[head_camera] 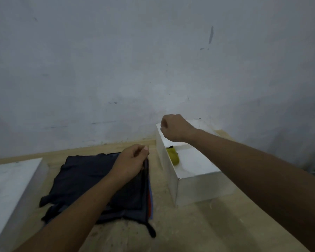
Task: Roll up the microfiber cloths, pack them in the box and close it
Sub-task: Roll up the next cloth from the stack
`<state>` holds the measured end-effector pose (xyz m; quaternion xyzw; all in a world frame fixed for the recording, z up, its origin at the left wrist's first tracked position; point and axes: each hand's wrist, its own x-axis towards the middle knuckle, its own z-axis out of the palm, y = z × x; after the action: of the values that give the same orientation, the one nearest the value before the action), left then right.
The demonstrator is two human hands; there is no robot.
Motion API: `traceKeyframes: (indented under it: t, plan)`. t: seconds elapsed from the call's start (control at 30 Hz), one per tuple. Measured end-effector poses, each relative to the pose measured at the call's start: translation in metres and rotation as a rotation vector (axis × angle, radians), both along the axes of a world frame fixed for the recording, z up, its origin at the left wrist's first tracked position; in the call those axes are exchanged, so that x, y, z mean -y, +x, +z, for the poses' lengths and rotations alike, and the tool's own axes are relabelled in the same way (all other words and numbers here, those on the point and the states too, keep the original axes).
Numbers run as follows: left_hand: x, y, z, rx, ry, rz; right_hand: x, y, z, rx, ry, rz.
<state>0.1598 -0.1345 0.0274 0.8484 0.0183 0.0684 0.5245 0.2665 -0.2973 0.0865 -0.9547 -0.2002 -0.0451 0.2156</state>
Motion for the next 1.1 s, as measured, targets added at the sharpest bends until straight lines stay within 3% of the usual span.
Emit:
traceKeyframes:
  t: [0.3, 0.53, 0.7, 0.9, 1.0, 1.1]
  plan:
    - [-0.078, -0.06, 0.008, 0.029, 0.086, 0.088, -0.079, -0.098, 0.012, 0.031, 0.049, 0.223]
    - [-0.146, -0.094, -0.032, -0.053, 0.208, 0.167, -0.123, -0.139, -0.048, -0.197, 0.065, 0.246]
    - [-0.183, -0.113, -0.07, -0.106, 0.155, 0.202, -0.129, -0.14, -0.104, -0.328, -0.024, 0.247]
    - [-0.215, -0.118, -0.106, -0.065, 0.338, 0.287, -0.115, -0.133, -0.158, -0.237, -0.234, 0.199]
    - [-0.224, -0.113, -0.115, -0.089, 0.401, 0.328, -0.109, -0.126, -0.171, -0.172, -0.228, 0.183]
    - [-0.229, -0.11, -0.121, -0.09, 0.398, 0.329, -0.106, -0.119, -0.175, -0.168, -0.094, 0.196]
